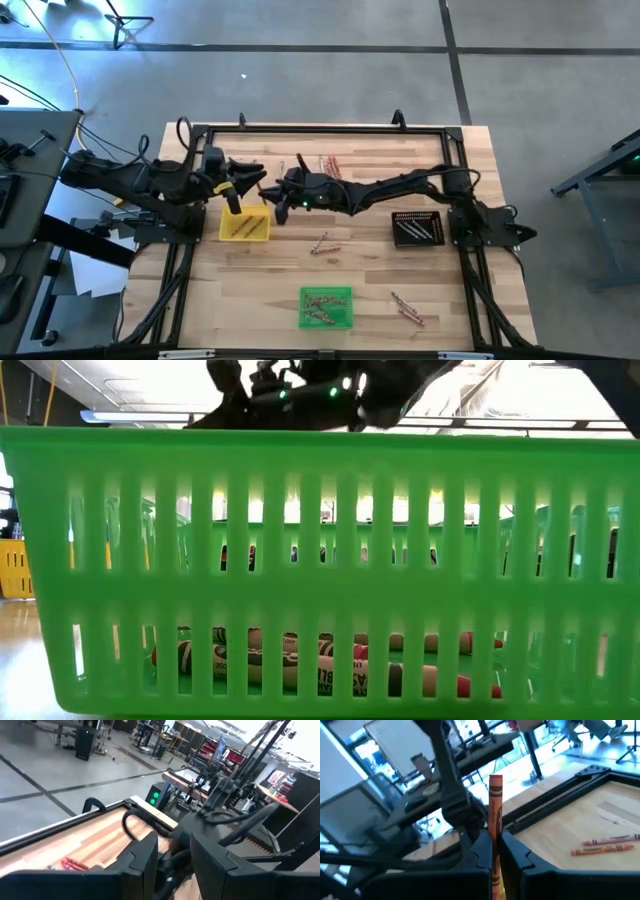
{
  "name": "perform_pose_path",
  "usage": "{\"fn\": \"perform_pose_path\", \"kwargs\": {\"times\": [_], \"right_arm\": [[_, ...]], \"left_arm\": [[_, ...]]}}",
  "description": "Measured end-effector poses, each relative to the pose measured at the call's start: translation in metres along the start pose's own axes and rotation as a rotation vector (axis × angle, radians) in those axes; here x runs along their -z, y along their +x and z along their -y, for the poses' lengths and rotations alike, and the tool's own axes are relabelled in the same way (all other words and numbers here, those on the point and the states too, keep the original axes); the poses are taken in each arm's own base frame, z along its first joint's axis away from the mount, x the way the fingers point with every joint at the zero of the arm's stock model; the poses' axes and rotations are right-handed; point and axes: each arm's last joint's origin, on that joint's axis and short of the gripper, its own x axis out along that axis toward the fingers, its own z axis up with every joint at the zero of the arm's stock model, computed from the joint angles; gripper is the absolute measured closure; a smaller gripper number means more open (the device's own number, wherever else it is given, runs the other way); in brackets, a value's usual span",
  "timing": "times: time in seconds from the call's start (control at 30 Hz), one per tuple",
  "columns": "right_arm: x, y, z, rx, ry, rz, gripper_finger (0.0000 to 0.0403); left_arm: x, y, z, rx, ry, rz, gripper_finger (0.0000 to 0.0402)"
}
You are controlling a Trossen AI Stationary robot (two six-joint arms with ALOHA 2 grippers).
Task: Sort crayons
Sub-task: Put the orange crayon into the yellow bin
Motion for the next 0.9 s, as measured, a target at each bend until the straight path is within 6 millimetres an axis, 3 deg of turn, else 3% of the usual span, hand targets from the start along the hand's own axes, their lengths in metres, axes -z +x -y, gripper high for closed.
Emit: {"fn": "perform_pose_path", "kwargs": {"times": [0.23, 0.4, 0.53, 0.7, 0.9], "right_arm": [[0.035, 0.018, 0.025, 0.004, 0.061, 0.026, 0.0402], [0.062, 0.025, 0.036, 0.016, 0.209, -0.002, 0.0402], [0.070, 0.031, 0.033, -0.013, 0.217, 0.021, 0.0402], [0.081, 0.045, 0.025, -0.030, 0.126, -0.005, 0.0402], [0.080, 0.056, 0.014, -0.028, -0.034, -0.072, 0.0402]], "left_arm": [[-0.008, -0.010, -0.005, 0.019, 0.059, 0.027, 0.0300], [-0.015, -0.020, -0.010, 0.033, 0.079, 0.057, 0.0300], [-0.020, -0.028, -0.014, 0.040, 0.092, 0.075, 0.0300], [-0.024, -0.035, -0.018, 0.048, 0.083, 0.093, 0.0300], [-0.026, -0.041, -0.022, 0.050, 0.080, 0.094, 0.0300]]}}
